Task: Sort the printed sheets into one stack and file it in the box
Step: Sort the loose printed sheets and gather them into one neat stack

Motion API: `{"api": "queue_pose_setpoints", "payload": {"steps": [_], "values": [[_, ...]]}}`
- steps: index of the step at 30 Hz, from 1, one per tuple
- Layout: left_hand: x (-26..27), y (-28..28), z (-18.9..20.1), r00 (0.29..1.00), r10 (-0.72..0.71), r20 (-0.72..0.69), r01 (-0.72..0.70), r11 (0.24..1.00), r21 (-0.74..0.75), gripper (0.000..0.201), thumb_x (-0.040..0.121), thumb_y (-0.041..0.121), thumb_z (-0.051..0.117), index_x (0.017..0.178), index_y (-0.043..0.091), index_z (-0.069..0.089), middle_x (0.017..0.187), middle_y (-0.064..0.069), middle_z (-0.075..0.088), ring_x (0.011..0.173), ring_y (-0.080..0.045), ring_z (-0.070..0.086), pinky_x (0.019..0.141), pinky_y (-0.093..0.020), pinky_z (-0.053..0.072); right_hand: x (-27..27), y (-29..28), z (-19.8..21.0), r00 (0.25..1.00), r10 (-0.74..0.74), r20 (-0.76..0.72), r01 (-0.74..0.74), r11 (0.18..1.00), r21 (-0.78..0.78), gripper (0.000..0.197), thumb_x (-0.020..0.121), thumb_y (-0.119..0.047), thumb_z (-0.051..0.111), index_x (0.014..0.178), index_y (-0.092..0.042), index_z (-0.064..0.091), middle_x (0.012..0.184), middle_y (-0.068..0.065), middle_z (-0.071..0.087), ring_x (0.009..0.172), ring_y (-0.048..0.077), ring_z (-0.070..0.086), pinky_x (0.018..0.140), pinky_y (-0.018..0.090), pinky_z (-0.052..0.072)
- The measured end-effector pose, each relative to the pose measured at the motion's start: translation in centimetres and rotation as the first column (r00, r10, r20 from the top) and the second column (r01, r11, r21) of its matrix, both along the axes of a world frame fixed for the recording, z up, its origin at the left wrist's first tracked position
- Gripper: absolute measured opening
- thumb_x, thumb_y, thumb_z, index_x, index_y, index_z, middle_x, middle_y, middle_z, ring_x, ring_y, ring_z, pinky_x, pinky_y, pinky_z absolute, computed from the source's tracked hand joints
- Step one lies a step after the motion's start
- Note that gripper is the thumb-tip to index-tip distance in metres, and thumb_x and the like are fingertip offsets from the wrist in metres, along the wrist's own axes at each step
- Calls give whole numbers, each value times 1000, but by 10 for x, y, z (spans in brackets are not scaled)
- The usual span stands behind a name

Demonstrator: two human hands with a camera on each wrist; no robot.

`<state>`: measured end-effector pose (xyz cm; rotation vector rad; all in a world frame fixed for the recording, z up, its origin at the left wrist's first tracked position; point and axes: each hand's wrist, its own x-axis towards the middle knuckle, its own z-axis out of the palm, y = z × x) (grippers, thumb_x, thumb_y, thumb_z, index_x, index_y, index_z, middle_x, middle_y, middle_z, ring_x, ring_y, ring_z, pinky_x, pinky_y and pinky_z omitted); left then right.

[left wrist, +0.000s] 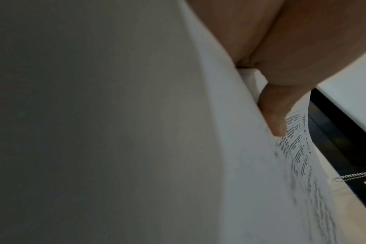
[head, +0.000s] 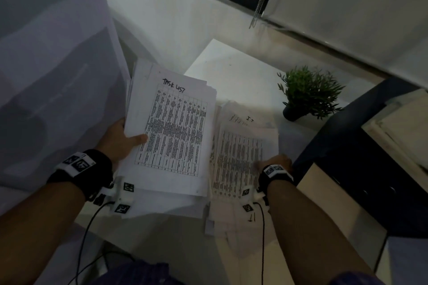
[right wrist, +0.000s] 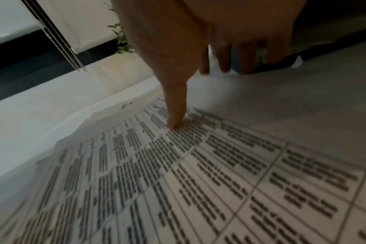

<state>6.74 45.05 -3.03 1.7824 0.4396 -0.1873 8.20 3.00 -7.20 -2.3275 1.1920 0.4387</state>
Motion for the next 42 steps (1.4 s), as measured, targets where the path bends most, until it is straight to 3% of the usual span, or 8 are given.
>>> {"api": "queue_pose_setpoints", "payload": {"steps": [5, 11, 17, 20, 24, 32, 36, 42], "values": [[-3, 2, -1, 1000, 20, 4, -20, 997, -72, 47, 78, 13, 79, 120, 20, 60, 119, -7, 68, 107, -29, 65, 98, -54, 49, 2, 3, 2, 978, 99, -183, -119, 987, -105, 114, 67, -66, 77, 149, -8, 22, 149, 19, 32, 133, 43, 40, 105, 56, 42], [-4, 5, 0, 999, 51, -3, -51, 995, -89, 47, 80, 8, 77, 122, 14, 60, 118, -10, 68, 107, -31, 64, 97, -54, 49, -2, 14, 2, 969, 239, -67, -249, 925, -288, 81, 82, -39, 77, 142, -5, 33, 139, 20, 38, 124, 41, 45, 102, 47, 44], [-1, 3, -2, 997, 77, -16, -79, 987, -142, 48, 81, -2, 72, 126, 4, 57, 118, -16, 66, 104, -32, 64, 95, -50, 50, -2, 19, -31, 975, 215, -53, -220, 923, -315, 58, 80, -44, 78, 117, -26, 38, 119, 16, 37, 114, 39, 44, 100, 49, 39], [-1, 4, -4, 996, 81, -23, -84, 985, -150, 50, 81, 0, 73, 127, 3, 56, 120, -17, 66, 106, -33, 64, 95, -50, 50, -15, 33, 0, 985, 171, -12, -168, 952, -256, 77, 83, -23, 75, 146, -14, 32, 147, 18, 20, 127, 45, 35, 111, 47, 33], [-1, 4, -8, 997, 80, -24, -83, 981, -176, 51, 80, 2, 75, 127, 3, 57, 120, -17, 66, 107, -35, 64, 96, -56, 49, -19, 36, 19, 991, 114, 63, -93, 957, -275, 72, 89, -11, 66, 151, -13, 28, 159, 16, 6, 140, 44, 25, 118, 45, 23], [-2, -2, -27, 994, 55, -95, -74, 975, -208, 50, 80, 5, 76, 127, 4, 58, 120, -16, 67, 108, -35, 65, 96, -56, 49, -13, 38, 77, 903, 178, 392, -116, 977, -178, 19, 96, -8, 57, 103, 2, 71, 103, 22, 70, 100, 38, 66, 79, 37, 51], [-4, -8, -48, 988, 35, -149, -65, 977, -202, 57, 76, 13, 81, 128, 7, 58, 120, -15, 67, 107, -35, 65, 95, -59, 49, -15, 34, 137, 778, 247, 578, -142, 965, -222, 20, 94, -12, 62, 108, -3, 73, 106, 16, 73, 103, 32, 67, 92, 36, 50], [-6, -24, -71, 981, -19, -195, -20, 981, -194, 61, 71, 15, 85, 126, 8, 59, 124, -15, 65, 109, -36, 63, 96, -60, 49, -7, 20, 207, 619, 193, 761, -194, 977, -90, 17, 91, -15, 68, 103, -8, 77, 87, 1, 71, 80, 15, 67, 75, 23, 49]]}}
